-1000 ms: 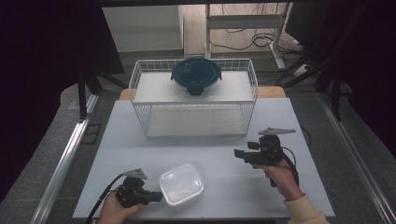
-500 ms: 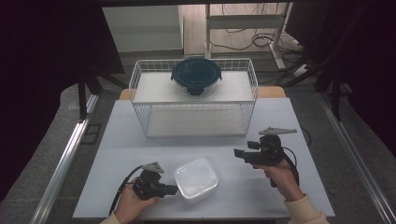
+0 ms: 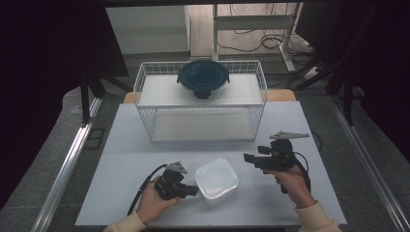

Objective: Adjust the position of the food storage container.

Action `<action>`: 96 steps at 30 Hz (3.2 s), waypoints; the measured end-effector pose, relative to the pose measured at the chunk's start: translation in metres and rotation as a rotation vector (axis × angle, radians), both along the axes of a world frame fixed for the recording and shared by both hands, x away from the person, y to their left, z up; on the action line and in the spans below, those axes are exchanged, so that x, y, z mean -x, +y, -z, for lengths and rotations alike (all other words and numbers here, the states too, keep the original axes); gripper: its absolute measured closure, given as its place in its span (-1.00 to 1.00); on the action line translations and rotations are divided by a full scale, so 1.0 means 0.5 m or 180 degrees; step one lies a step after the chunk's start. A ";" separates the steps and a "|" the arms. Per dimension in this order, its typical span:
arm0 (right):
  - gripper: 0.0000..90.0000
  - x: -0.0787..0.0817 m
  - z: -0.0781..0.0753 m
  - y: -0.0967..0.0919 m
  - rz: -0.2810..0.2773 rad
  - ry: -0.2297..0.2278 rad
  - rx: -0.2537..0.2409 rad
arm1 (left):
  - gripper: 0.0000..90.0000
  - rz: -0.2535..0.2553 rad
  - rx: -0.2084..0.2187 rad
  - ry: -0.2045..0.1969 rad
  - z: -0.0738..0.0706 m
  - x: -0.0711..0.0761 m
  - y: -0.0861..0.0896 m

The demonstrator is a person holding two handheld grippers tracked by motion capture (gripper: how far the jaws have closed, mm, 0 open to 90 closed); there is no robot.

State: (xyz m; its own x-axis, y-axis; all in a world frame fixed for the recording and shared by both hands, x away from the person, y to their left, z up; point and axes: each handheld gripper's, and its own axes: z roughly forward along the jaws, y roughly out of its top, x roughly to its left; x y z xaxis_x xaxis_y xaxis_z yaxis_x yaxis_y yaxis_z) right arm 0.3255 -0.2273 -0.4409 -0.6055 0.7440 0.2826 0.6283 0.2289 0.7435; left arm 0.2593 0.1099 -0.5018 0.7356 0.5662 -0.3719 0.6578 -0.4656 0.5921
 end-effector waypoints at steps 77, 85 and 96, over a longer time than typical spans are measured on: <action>0.99 0.092 0.096 0.052 -0.0848 0.0294 0.0939 | -0.43 -0.0998 -0.0028 -0.0478 -0.046 -0.033 0.142; 0.99 0.094 0.091 0.075 -0.0901 0.0282 0.0901 | -0.43 -0.1009 -0.0015 -0.0485 -0.046 -0.034 0.143; 0.99 0.047 0.088 0.108 -0.0806 0.0215 0.0896 | -0.43 -0.1024 -0.0031 -0.0470 -0.044 -0.037 0.146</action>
